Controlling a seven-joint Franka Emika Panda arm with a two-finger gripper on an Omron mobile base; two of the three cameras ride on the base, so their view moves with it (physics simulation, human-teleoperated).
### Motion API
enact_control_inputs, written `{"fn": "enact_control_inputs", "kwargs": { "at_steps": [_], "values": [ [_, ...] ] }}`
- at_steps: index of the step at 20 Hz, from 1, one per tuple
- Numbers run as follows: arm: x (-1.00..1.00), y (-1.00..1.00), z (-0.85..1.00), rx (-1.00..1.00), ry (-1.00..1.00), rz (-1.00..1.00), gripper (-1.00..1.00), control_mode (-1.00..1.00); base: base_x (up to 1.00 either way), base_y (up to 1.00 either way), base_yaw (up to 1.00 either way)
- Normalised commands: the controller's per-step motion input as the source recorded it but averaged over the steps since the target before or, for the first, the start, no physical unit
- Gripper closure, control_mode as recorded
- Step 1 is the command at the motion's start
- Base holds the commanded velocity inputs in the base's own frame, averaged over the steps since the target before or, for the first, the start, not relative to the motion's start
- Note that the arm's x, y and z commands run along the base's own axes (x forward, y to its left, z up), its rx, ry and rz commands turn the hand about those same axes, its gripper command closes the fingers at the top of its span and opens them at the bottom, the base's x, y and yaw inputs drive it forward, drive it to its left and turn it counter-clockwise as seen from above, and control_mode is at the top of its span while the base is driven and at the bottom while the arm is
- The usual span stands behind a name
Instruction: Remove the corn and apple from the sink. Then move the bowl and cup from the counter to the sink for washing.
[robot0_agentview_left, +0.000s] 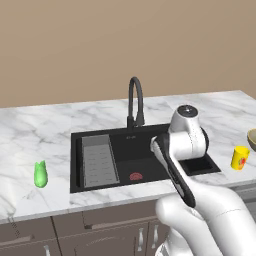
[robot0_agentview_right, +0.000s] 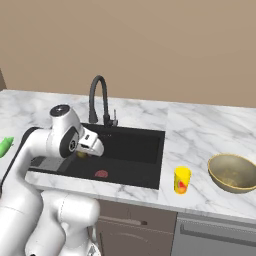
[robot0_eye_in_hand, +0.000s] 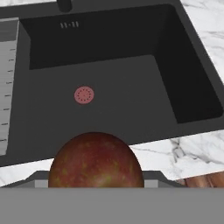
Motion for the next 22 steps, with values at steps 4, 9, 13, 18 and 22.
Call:
{"fn": "enact_control_inputs", "kwargs": {
  "at_steps": [4,9,13,18,22],
  "values": [
    [0.00,0.47,0.02,0.06,-0.01,-0.04,1.00,-1.00,0.00,0.00,0.00],
    [0.00,0.48,0.05,0.01,0.00,-0.04,1.00,-1.00,0.00,0.00,0.00],
    [0.00,0.49,0.04,0.00,0.00,-0.06,1.00,-1.00,0.00,0.00,0.00],
    [0.00,0.50,0.02,0.01,0.00,-0.05,1.00,-1.00,0.00,0.00,0.00],
    [0.01,0.50,0.00,0.02,0.00,-0.04,1.00,-1.00,0.00,0.00,0.00]
  ]
}}
